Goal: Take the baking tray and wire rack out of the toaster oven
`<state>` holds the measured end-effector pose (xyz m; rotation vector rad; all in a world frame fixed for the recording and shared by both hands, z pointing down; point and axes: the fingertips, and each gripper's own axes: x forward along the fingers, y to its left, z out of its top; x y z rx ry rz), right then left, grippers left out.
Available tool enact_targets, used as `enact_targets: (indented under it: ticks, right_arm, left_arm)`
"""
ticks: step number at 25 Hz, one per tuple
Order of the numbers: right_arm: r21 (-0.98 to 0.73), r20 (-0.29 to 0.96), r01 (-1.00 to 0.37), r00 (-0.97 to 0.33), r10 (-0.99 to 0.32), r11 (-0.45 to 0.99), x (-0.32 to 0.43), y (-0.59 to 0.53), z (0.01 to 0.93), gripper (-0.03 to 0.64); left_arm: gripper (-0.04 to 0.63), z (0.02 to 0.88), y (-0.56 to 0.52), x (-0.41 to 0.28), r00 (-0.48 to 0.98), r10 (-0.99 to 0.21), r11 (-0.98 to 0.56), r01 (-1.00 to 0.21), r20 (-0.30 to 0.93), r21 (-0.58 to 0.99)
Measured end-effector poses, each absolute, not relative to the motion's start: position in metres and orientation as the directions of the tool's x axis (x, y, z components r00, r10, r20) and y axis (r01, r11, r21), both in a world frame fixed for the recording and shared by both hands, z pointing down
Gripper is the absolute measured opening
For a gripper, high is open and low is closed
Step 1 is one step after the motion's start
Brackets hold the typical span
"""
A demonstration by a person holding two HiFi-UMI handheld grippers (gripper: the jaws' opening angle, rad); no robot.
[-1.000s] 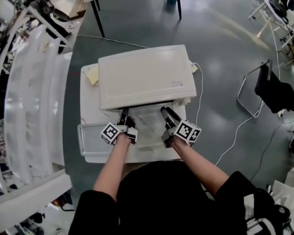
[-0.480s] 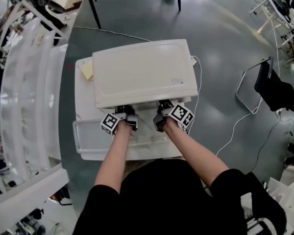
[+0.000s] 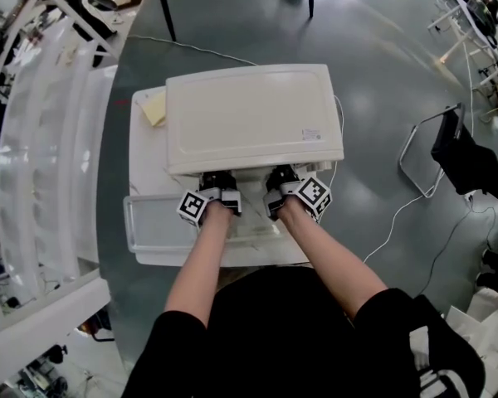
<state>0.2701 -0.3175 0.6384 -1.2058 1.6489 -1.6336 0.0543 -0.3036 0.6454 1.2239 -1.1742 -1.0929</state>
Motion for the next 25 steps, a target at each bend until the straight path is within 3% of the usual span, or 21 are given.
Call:
enact_targets:
  ticks: [16, 25]
  right_arm:
    - [-0.962, 0.225, -0.246, -0.463, -0.857, -0.120, 0.278, -0.207, 0.630, 0.035]
    - [-0.955, 0.222, -0.272, -0.386, -0.895, -0.119, 0.273, -0.143, 0.612, 0.035]
  left_arm:
    - [0.021, 0.640, -0.198, 0.062, 0.263, -0.964, 0.045, 0.006, 0.042, 0.999]
    - [0.020, 0.618, -0.141, 0.053, 0.363, -0.931, 0.052, 0.032, 0.037, 0.998]
